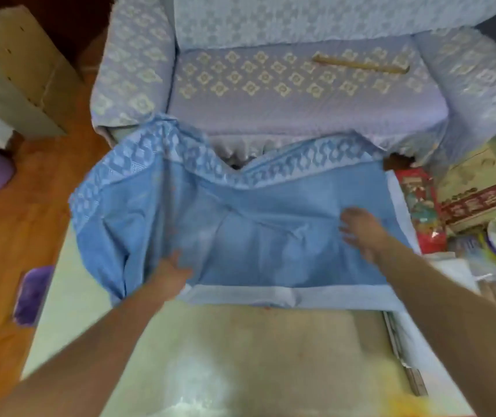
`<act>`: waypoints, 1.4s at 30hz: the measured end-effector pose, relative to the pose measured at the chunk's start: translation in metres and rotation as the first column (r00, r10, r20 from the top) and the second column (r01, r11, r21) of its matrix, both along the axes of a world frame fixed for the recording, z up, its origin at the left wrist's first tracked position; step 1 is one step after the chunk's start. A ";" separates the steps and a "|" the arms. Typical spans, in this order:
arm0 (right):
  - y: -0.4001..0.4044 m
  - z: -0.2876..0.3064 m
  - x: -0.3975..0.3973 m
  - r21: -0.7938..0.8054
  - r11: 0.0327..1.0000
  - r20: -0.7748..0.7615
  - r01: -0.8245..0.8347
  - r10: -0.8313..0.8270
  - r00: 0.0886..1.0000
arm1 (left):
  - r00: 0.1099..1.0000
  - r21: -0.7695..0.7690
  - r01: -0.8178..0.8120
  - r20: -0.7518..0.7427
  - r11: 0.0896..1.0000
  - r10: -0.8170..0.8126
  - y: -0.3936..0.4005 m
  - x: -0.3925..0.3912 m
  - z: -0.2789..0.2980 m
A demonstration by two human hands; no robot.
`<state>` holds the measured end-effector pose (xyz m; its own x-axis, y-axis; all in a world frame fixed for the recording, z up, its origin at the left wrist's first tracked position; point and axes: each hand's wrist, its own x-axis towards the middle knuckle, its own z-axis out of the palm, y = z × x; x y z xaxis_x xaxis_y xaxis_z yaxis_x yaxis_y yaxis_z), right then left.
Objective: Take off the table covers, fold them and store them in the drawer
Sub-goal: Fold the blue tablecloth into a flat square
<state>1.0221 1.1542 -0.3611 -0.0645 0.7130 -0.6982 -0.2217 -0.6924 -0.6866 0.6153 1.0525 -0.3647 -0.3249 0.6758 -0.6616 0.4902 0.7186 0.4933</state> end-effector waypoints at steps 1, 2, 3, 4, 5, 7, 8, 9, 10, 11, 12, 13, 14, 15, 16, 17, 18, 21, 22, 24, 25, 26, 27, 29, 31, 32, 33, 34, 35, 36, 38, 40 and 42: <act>-0.028 -0.033 -0.001 -0.081 0.995 -0.080 -0.054 0.047 0.996 | 0.999 -0.093 0.003 -0.031 0.996 -0.006 -0.033 0.004 -0.025; -0.058 -0.058 -0.006 -0.195 0.978 -0.109 -0.079 0.058 0.992 | 1.000 -0.168 0.009 -0.022 0.986 -0.013 -0.064 0.011 -0.040; -0.093 -0.073 -0.011 -0.338 0.939 -0.043 -0.055 0.043 0.998 | 1.000 -0.243 0.010 0.001 0.970 -0.010 -0.087 0.011 -0.059; -0.122 -0.092 -0.010 -0.441 0.895 0.092 0.065 -0.027 0.995 | 1.000 -0.319 0.005 0.006 0.948 -0.003 -0.105 0.009 -0.077; -0.147 -0.107 -0.006 -0.460 0.869 0.231 0.182 -0.080 0.970 | 1.000 -0.370 -0.019 0.010 0.929 0.024 -0.116 0.008 -0.089; -0.176 -0.126 0.004 -0.464 0.826 0.258 0.319 -0.218 0.941 | 0.981 -0.384 -0.169 0.024 0.908 0.193 -0.123 0.006 -0.111; -0.177 -0.140 0.013 -0.457 0.792 0.254 0.405 -0.320 0.913 | 0.954 -0.372 -0.259 0.043 0.891 0.295 -0.121 0.006 -0.118; -0.176 -0.146 0.018 -0.437 0.755 0.245 0.489 -0.423 0.872 | 0.907 -0.342 -0.361 0.087 0.868 0.411 -0.116 0.007 -0.127; -0.170 -0.152 0.023 -0.409 0.717 0.234 0.565 -0.516 0.824 | 0.850 -0.304 -0.453 0.135 0.838 0.508 -0.109 0.004 -0.136; -0.164 -0.156 0.026 -0.379 0.689 0.208 0.617 -0.587 0.783 | 0.791 -0.265 -0.528 0.194 0.807 0.581 -0.099 0.000 -0.144; -0.158 -0.162 0.028 -0.352 0.670 0.183 0.653 -0.635 0.750 | 0.748 -0.230 -0.572 0.249 0.788 0.616 -0.088 -0.003 -0.150; -0.152 -0.166 0.028 -0.345 0.647 0.162 0.680 -0.673 0.722 | 0.727 -0.191 -0.598 0.280 0.779 0.627 -0.076 -0.008 -0.156; -0.146 -0.170 0.028 -0.346 0.630 0.135 0.695 -0.699 0.702 | 0.725 -0.147 -0.611 0.291 0.778 0.624 -0.064 -0.014 -0.162; -0.139 -0.169 0.025 -0.345 0.614 0.117 0.710 -0.722 0.682 | 0.716 -0.094 -0.637 0.295 0.765 0.633 -0.052 -0.019 -0.167; -0.134 -0.169 0.025 -0.336 0.604 0.113 0.723 -0.736 0.668 | 0.705 -0.053 -0.663 0.289 0.746 0.647 -0.040 -0.023 -0.171; -0.131 -0.161 0.023 -0.313 0.604 0.131 0.733 -0.737 0.663 | 0.697 -0.011 -0.686 0.276 0.728 0.661 -0.027 -0.031 -0.175; -0.129 -0.154 0.022 -0.272 0.602 0.162 0.750 -0.740 0.653 | 0.698 0.040 -0.699 0.252 0.714 0.670 -0.015 -0.038 -0.178; -0.128 -0.124 0.025 -0.134 0.605 0.203 0.785 -0.758 0.619 | 0.710 0.182 -0.703 0.126 0.687 0.693 0.010 -0.063 -0.189; -0.128 -0.116 0.026 -0.100 0.603 0.201 0.792 -0.767 0.609 | 0.681 0.182 -0.732 0.218 0.656 0.699 0.013 -0.064 -0.184; -0.126 -0.099 0.028 -0.066 0.593 0.197 0.803 -0.781 0.593 | 0.587 0.134 -0.796 0.406 0.590 0.700 0.019 -0.065 -0.170; -0.123 -0.091 0.026 -0.060 0.587 0.191 0.808 -0.788 0.586 | 0.560 0.132 -0.812 0.450 0.569 0.695 0.022 -0.066 -0.161; -0.119 -0.083 0.025 -0.052 0.583 0.187 0.811 -0.792 0.581 | 0.537 0.129 -0.829 0.455 0.544 0.710 0.028 -0.071 -0.152; -0.113 -0.076 0.022 -0.037 0.585 0.192 0.810 -0.791 0.580 | 0.549 0.155 -0.827 0.432 0.541 0.716 0.034 -0.083 -0.140; -0.099 -0.061 0.017 0.000 0.581 0.200 0.814 -0.798 0.569 | 0.583 0.186 -0.808 0.383 0.559 0.716 0.050 -0.109 -0.113; -0.085 -0.038 0.010 0.034 0.588 0.195 0.808 -0.797 0.572 | 0.600 0.223 -0.799 0.360 0.559 0.714 0.066 -0.130 -0.071; -0.079 -0.022 0.006 0.051 0.590 0.190 0.806 -0.798 0.572 | 0.621 0.269 -0.784 0.352 0.560 0.701 0.073 -0.136 -0.043; -0.074 -0.006 0.001 0.069 0.586 0.185 0.807 -0.802 0.567 | 0.622 0.332 -0.782 0.369 0.527 0.691 0.076 -0.139 -0.012; -0.072 0.011 -0.004 0.094 0.577 0.173 0.811 -0.812 0.558 | 0.616 0.392 -0.784 0.401 0.481 0.678 0.077 -0.141 0.016; -0.073 0.028 -0.008 0.110 0.572 0.170 0.813 -0.816 0.552 | 0.600 0.450 -0.790 0.432 0.416 0.673 0.073 -0.141 0.043; -0.076 0.045 -0.013 0.120 0.578 0.178 0.807 -0.813 0.555 | 0.610 0.503 -0.776 0.445 0.381 0.656 0.065 -0.144 0.067; -0.092 0.075 -0.019 0.137 0.587 0.210 0.798 -0.804 0.556 | 0.702 0.632 -0.677 0.401 0.377 0.588 0.037 -0.158 0.100; -0.121 0.096 -0.023 0.158 0.582 0.230 0.798 -0.807 0.544 | 0.790 0.725 -0.530 0.231 0.441 0.568 -0.005 -0.168 0.120; -0.160 0.109 -0.027 0.164 0.582 0.255 0.797 -0.805 0.535 | 0.854 0.730 -0.398 0.074 0.556 0.515 -0.060 -0.167 0.131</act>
<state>0.9949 0.9941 -0.2519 0.7295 0.3863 -0.5644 -0.4774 -0.3033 -0.8247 0.4479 0.9925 -0.2340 -0.7682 0.6399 0.0194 0.2974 0.3298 0.8960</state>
